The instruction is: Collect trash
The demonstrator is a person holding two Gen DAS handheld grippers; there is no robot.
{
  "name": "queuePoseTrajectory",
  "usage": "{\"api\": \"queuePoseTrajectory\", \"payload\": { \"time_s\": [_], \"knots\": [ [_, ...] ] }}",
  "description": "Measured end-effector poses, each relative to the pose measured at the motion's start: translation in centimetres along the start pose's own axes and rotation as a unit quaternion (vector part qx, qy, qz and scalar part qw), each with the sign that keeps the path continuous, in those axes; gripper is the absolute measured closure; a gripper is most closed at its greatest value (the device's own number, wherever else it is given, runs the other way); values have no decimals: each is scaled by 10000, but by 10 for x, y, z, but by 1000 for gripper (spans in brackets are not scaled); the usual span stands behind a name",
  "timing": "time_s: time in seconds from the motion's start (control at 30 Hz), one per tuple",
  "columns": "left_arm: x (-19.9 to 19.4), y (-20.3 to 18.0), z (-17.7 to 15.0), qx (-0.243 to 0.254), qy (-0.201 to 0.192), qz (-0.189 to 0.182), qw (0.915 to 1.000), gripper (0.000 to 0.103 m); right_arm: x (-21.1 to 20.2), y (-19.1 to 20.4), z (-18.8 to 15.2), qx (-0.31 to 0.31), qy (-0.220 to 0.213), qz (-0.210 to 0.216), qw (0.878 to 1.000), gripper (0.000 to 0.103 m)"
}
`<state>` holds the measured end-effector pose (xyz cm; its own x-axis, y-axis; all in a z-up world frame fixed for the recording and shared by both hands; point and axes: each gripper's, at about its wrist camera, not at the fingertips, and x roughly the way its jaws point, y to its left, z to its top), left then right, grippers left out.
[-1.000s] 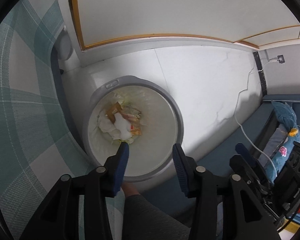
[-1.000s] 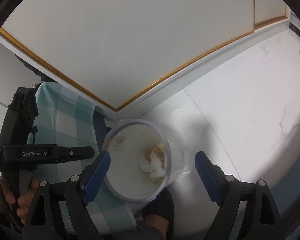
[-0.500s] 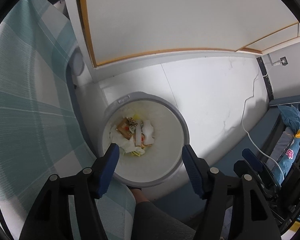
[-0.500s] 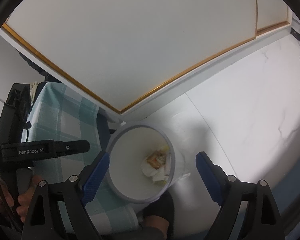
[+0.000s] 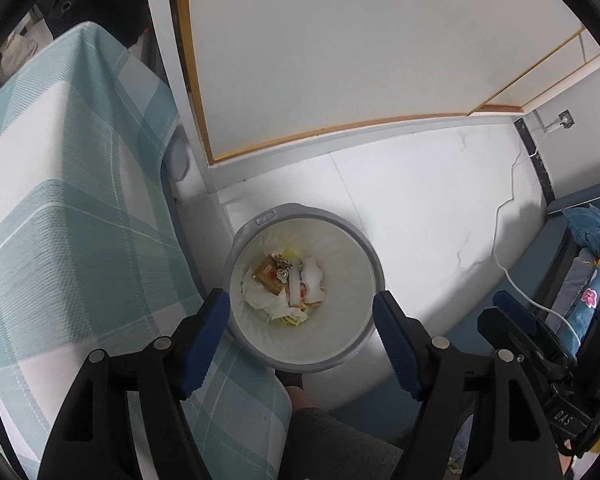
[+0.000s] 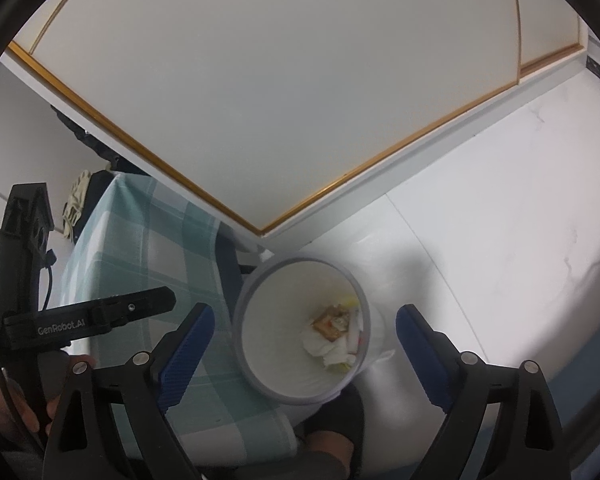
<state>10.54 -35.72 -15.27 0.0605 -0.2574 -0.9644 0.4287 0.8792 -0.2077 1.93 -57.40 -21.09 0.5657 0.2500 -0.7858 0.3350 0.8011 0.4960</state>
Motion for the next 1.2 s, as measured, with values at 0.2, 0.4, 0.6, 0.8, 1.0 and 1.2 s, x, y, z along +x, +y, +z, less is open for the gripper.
{"api": "queuePoseTrajectory", "payload": {
  "time_s": [0.2,0.4,0.6,0.8,1.0,1.2],
  "knots": [
    [-13,3,-3,36,-301,140,9994,32,-10,8,1,-50,-87,87,9999,7],
    [-22,1,-7,125,-531,126,9984,32,-18,13,2,-91,-156,113,9998,5],
    [-25,-5,-13,222,-597,226,9977,32,-22,17,1,-129,-198,128,9996,2],
    [-28,-4,-14,209,-640,277,9973,32,-24,19,1,-157,-219,100,9996,2],
    [-28,-6,-15,262,-635,275,9973,32,-24,20,1,-172,-222,66,9996,1],
    [-28,-8,-15,305,-626,213,9973,32,-24,19,2,-173,-229,33,9996,1]
  ]
}}
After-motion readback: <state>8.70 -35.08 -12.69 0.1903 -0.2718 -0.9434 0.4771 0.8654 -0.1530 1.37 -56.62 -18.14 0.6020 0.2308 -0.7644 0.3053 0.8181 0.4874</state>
